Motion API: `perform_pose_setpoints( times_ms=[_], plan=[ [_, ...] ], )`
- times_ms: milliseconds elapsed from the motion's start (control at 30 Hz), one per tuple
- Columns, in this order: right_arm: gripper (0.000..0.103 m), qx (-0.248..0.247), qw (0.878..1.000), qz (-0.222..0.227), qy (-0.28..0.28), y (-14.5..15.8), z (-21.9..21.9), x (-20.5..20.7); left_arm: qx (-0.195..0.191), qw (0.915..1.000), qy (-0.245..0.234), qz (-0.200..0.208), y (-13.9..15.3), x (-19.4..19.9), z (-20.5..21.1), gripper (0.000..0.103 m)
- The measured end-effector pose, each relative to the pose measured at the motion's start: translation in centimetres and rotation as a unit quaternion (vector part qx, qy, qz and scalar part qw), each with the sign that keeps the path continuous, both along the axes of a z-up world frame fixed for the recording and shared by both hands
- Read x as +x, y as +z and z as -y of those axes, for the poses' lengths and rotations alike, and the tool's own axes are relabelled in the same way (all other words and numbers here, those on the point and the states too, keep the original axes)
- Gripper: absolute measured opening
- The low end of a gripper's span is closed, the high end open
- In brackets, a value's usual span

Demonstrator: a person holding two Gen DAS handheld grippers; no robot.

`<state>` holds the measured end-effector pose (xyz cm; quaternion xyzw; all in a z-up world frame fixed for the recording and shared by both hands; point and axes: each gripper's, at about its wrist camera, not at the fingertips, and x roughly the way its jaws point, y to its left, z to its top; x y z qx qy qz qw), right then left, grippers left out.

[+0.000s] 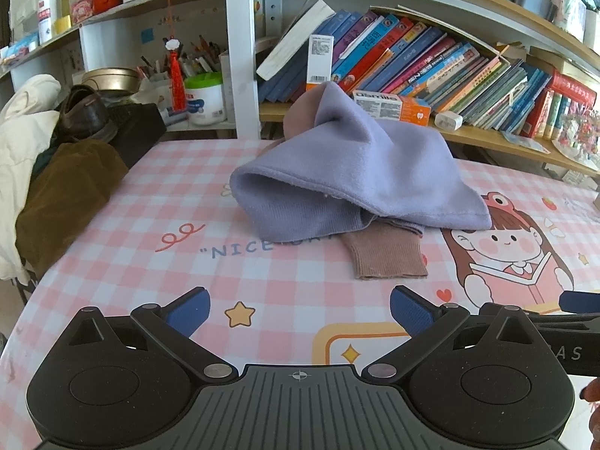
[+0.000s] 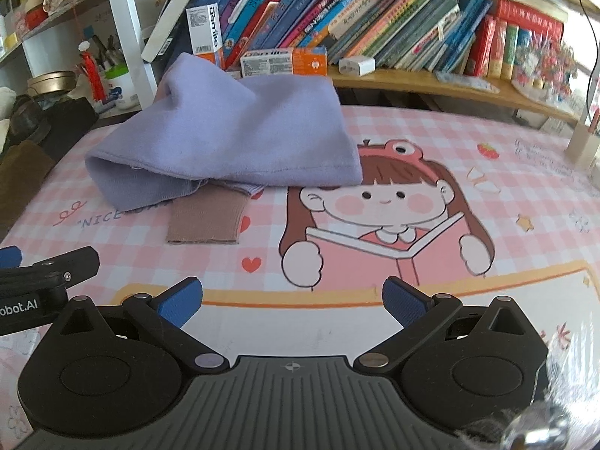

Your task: Fold clothes

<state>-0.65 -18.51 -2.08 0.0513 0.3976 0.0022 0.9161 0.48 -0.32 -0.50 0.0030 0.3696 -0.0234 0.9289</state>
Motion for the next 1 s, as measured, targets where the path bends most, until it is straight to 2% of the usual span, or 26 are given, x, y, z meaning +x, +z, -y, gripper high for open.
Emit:
perform_pose_setpoints(
  times_ms=[200, 267, 400, 533, 633, 767, 900, 1000],
  plan=[
    [0.103, 0.015, 1.000, 0.021, 0.004, -0.1, 0.4, -0.3, 0.010, 0.9999, 0.010, 0.004, -0.2, 0.1, -0.3, 0.103],
    [0.103, 0.018, 0.999, 0.047, 0.008, 0.1, 0.6, -0.6, 0.015, 0.9998, 0.012, 0.009, -0.2, 0.2, -0.5, 0.103],
    [0.103, -0.004, 0.997, 0.072, 0.038, 0.3, 0.3, -0.6, 0.018, 0.9997, -0.003, 0.016, -0.3, 0.5, -0.5, 0.103],
    [0.103, 0.031, 0.997, 0.052, 0.042, -0.2, 0.8, -0.4, 0.031, 0.9989, -0.026, 0.022, -0.5, 0.6, 0.0, 0.103],
    [0.103, 0.078, 0.996, 0.041, 0.034, -0.6, 1.1, -0.6, 0.015, 0.9988, -0.045, 0.015, -0.5, 0.8, 0.0, 0.103],
    [0.103, 0.092, 0.995, 0.033, 0.000, -0.7, 1.3, -0.7, 0.022, 0.9969, -0.075, 0.012, -0.3, 1.6, 0.0, 0.103],
    [0.103, 0.106, 0.993, 0.019, -0.056, -0.5, 2.3, -0.6, 0.055, 0.9928, -0.101, 0.034, -0.6, 3.2, 0.3, 0.103],
    [0.103, 0.119, 0.989, -0.002, -0.086, -0.8, 3.0, -0.7, 0.095, 0.9865, -0.122, 0.055, -1.1, 4.7, 0.6, 0.103]
  ],
)
